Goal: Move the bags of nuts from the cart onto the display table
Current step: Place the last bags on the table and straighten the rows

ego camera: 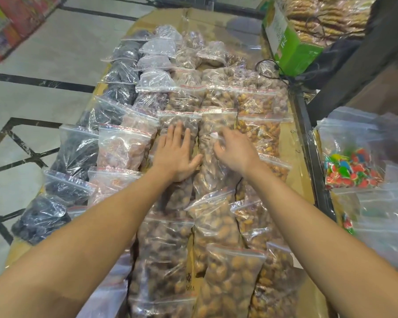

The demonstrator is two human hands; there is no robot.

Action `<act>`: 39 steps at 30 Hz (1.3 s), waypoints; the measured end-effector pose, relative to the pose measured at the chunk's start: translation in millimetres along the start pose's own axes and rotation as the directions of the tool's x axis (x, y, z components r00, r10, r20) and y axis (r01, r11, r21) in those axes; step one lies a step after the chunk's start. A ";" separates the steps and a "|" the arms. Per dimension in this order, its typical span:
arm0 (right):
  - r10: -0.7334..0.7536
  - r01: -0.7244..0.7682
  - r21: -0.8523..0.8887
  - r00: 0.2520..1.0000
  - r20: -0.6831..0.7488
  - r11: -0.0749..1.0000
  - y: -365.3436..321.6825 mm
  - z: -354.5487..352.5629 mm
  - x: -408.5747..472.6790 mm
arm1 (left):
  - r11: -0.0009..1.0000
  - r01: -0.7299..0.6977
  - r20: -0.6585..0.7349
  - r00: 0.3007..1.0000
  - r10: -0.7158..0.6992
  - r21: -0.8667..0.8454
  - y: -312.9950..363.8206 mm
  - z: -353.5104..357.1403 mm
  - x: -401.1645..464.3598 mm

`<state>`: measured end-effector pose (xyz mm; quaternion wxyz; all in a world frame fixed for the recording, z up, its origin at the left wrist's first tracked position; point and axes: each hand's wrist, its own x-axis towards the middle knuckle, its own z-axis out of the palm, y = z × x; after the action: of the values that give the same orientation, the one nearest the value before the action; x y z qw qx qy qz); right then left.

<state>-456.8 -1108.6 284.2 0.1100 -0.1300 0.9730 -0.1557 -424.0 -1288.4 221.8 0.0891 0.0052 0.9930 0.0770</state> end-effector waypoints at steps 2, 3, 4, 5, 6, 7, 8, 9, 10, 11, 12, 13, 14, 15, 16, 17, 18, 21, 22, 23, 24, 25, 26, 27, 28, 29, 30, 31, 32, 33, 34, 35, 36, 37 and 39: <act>-0.028 0.028 0.006 0.999 0.021 1.000 3.8 -2.0 -1.9 | 1.000 0.019 0.045 0.999 -0.020 0.011 -3.4 3.8 3.5; -0.033 0.033 0.010 0.999 0.030 0.999 5.3 -3.3 -3.3 | 1.000 0.019 0.066 0.998 -0.021 0.022 -3.3 4.0 4.9; -0.033 0.032 0.015 0.999 0.039 0.999 7.2 -3.7 -4.1 | 0.999 0.015 0.089 0.996 -0.018 0.038 -1.9 2.7 5.2; -0.033 0.031 0.025 0.998 0.047 0.999 9.6 -2.7 -4.0 | 0.998 0.008 0.114 0.993 -0.015 0.059 -0.3 0.4 5.5; -0.033 0.030 0.042 0.998 0.055 0.999 11.8 -1.9 -3.9 | 0.997 -0.003 0.143 0.990 -0.009 0.079 1.1 -2.1 5.8; -0.036 0.032 0.059 0.997 0.066 0.998 13.2 -2.4 -4.0 | 0.996 -0.015 0.176 0.984 -0.001 0.089 1.9 -5.5 6.0; -0.042 0.036 0.074 0.996 0.078 0.997 14.1 -3.8 -4.2 | 0.996 -0.021 0.208 0.978 0.004 0.084 2.2 -9.8 6.4; -0.048 0.039 0.090 0.995 0.092 0.995 15.3 -5.0 -4.1 | 0.998 -0.016 0.237 0.972 0.000 0.066 1.8 -15.0 6.6; -0.047 0.035 0.104 0.993 0.108 0.994 16.6 -6.4 -4.0 | 0.999 0.003 0.253 0.967 -0.013 0.037 1.3 -20.0 7.3; -0.046 0.032 0.111 0.991 0.124 0.993 18.5 -7.3 -3.4 | 1.000 0.025 0.241 0.970 -0.026 0.007 2.4 -25.5 7.5; -0.046 0.031 0.111 0.989 0.140 0.993 20.5 -7.7 -3.0 | 0.999 0.037 0.179 0.983 -0.032 -0.026 5.5 -30.2 7.1; -0.054 0.037 0.112 0.987 0.149 0.993 22.6 -8.0 -2.8 | 0.998 0.025 0.068 0.997 -0.021 -0.064 10.7 -34.0 6.1; -0.054 0.037 0.111 0.986 0.156 0.993 24.8 -8.8 -2.4 | 0.994 -0.008 -0.053 0.999 0.002 -0.112 17.6 -36.1 6.8; -0.046 0.028 0.114 0.986 0.159 0.993 26.7 -9.8 -0.9 | 0.980 -0.050 -0.131 0.991 0.025 -0.193 25.8 -37.2 8.9; -0.025 0.003 0.135 0.986 0.163 0.991 27.4 -12.3 1.1 | 0.952 -0.065 -0.137 0.990 0.024 -0.298 34.4 -38.1 13.1; -0.004 -0.024 0.176 0.987 0.160 0.984 28.3 -14.8 5.4 | 0.921 -0.032 -0.085 0.996 -0.001 -0.388 42.6 -39.6 19.2; 0.027 -0.056 0.206 0.989 0.143 0.977 29.2 -16.6 11.0 | 0.900 0.030 -0.004 0.999 -0.035 -0.434 49.0 -39.2 27.1; 0.131 -0.139 0.194 0.990 0.053 0.971 32.3 -18.3 29.9 | 0.882 0.177 0.176 0.978 -0.109 -0.437 64.1 -38.0 46.1; 0.155 -0.161 0.177 0.987 0.045 0.971 32.3 -17.7 35.1 | 0.871 0.215 0.202 0.970 -0.136 -0.442 68.7 -37.9 49.1; 0.177 -0.182 0.164 0.983 0.043 0.970 31.5 -17.2 39.4 | 0.848 0.256 0.216 0.961 -0.173 -0.464 73.4 -37.5 51.2; 0.198 -0.203 0.151 0.979 0.049 0.967 29.8 -16.4 43.0 | 0.812 0.296 0.210 0.953 -0.217 -0.504 76.9 -36.3 53.0; 0.212 -0.219 0.138 0.975 0.061 0.966 28.5 -14.2 47.0 | 0.767 0.321 0.185 0.947 -0.263 -0.555 79.4 -34.7 54.1; 0.229 -0.237 0.118 0.970 0.081 0.964 27.0 -12.0 50.4 | 0.722 0.328 0.152 0.942 -0.300 -0.609 80.6 -31.5 54.9; 0.244 -0.253 0.105 0.965 0.094 0.962 25.7 -9.4 53.2 | 0.682 0.311 0.113 0.941 -0.320 -0.662 80.4 -27.6 55.2; 0.261 -0.273 0.112 0.959 0.111 0.955 25.5 -6.9 54.3 | 0.646 0.283 0.077 0.942 -0.328 -0.709 79.5 -23.8 54.3; 0.274 -0.291 0.154 0.954 0.125 0.944 26.7 -5.0 54.5 | 0.619 0.254 0.047 0.943 -0.330 -0.743 78.6 -21.7 51.6; 0.290 -0.316 0.228 0.947 0.140 0.921 29.1 -4.0 53.4 | 0.603 0.222 0.016 0.945 -0.327 -0.766 77.2 -20.1 49.4; 0.301 -0.334 0.306 0.942 0.149 0.892 32.1 -2.9 50.7 | 0.601 0.189 -0.009 0.950 -0.311 -0.777 76.2 -19.8 46.7; 0.308 -0.346 0.349 0.938 0.160 0.871 34.0 -1.8 46.6 | 0.619 0.164 -0.025 0.958 -0.284 -0.768 75.4 -20.1 44.5; 0.312 -0.346 0.347 0.938 0.151 0.872 34.6 -0.5 42.8 | 0.652 0.144 -0.034 0.967 -0.252 -0.744 75.1 -20.9 43.4; 0.312 -0.336 0.311 0.942 0.125 0.889 33.7 1.8 41.2 | 0.689 0.132 -0.031 0.975 -0.219 -0.712 74.0 -21.1 43.5; 0.315 -0.330 0.269 0.944 0.097 0.905 31.2 3.5 41.5 | 0.720 0.133 -0.011 0.981 -0.192 -0.681 73.3 -21.6 43.5; 0.319 -0.332 0.240 0.943 0.093 0.912 27.7 4.7 42.9 | 0.748 0.144 0.025 0.985 -0.168 -0.647 72.4 -21.3 43.8; 0.308 -0.323 0.238 0.946 0.101 0.916 24.3 6.0 44.8 | 0.779 0.154 0.066 0.987 -0.143 -0.607 70.7 -21.4 44.3; 0.257 -0.294 0.275 0.952 0.165 0.915 20.5 4.8 45.6 | 0.837 0.171 0.165 0.981 -0.098 -0.519 66.8 -23.2 45.4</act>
<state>-503.0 -1104.2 265.1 0.2099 0.0169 0.9384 -0.2740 -473.0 -1224.8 246.7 0.1574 -0.0845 0.9228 0.3415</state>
